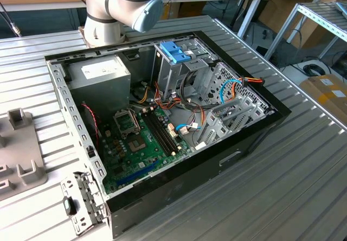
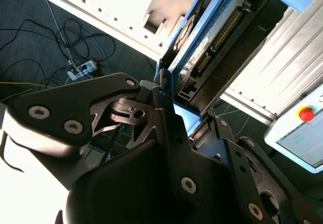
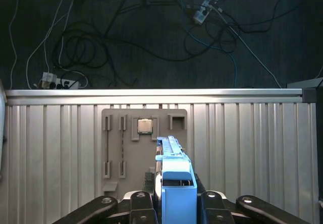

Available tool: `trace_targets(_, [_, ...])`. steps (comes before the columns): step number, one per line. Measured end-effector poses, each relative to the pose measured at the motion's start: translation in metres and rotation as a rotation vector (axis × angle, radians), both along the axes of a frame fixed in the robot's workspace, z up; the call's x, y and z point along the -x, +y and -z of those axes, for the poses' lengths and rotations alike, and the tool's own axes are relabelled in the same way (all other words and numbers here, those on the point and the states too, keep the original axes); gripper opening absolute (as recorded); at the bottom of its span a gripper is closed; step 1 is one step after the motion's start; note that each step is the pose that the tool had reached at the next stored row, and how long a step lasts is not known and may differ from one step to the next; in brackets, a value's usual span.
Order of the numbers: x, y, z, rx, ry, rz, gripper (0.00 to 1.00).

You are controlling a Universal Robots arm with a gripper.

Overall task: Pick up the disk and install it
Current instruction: 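Pick up the disk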

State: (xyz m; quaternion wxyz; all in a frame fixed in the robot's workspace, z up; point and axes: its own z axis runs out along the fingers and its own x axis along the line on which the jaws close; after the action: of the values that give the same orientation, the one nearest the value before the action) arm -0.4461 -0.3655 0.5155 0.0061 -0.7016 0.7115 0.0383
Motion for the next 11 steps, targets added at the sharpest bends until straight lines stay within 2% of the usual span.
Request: trace_targets(11, [-0.0004, -0.0022, 0.0000, 0.0000, 0.0001, 0.000, 0.37])
